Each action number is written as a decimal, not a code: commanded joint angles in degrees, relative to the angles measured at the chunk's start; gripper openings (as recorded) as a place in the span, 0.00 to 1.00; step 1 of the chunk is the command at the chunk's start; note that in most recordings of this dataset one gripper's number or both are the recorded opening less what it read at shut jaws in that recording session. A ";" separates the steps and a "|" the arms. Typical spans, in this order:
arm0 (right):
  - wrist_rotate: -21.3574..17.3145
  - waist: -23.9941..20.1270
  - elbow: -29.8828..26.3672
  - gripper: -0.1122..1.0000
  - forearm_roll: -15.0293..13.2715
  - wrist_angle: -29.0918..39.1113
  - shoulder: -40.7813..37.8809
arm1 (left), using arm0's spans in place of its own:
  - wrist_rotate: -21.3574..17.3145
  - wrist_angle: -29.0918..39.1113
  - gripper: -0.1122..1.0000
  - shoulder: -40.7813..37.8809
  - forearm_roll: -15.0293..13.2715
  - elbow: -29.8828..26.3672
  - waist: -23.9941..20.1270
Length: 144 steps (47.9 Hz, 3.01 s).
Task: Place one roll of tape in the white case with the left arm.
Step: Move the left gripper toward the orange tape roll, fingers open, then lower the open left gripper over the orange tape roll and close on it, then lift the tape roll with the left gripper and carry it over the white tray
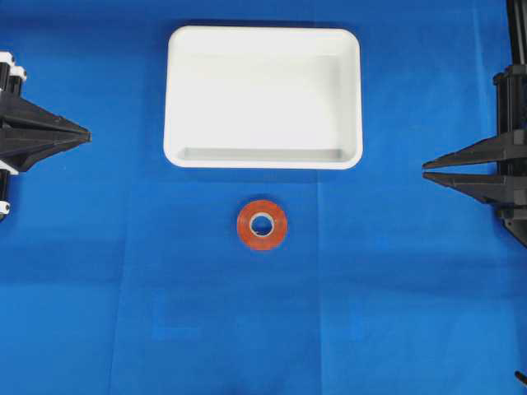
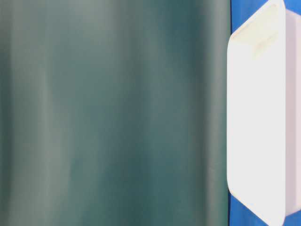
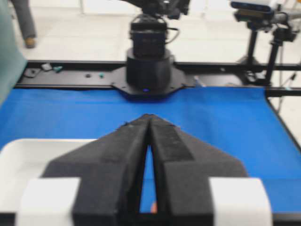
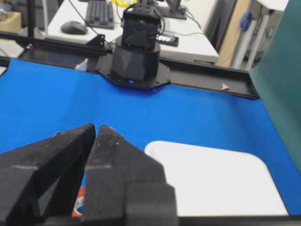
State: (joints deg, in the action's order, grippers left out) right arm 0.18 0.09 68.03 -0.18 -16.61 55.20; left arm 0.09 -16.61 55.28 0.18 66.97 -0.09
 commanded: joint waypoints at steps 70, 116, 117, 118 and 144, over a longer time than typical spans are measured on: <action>0.53 0.09 -2.02 0.00 -0.09 2.20 -5.63 | 4.92 18.02 0.90 -56.78 1.58 -34.54 10.37; 0.53 0.09 -1.93 0.00 -0.09 3.96 -6.68 | 6.77 29.18 0.67 -73.30 1.67 -44.21 8.35; 0.53 0.09 -1.93 0.00 -0.09 3.96 -6.68 | 6.77 29.53 0.62 -73.30 1.67 -44.38 8.35; 0.53 0.09 -1.93 0.00 -0.09 3.96 -6.68 | 6.77 29.88 0.56 -73.21 1.67 -44.56 8.35; 0.53 0.09 -1.93 0.00 -0.09 5.27 -6.68 | 6.24 44.12 0.34 -61.08 2.90 -50.98 7.82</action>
State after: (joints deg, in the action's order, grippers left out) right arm 0.79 0.09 67.15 -0.26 -11.43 48.69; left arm 6.50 26.98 -10.20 2.46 17.23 8.44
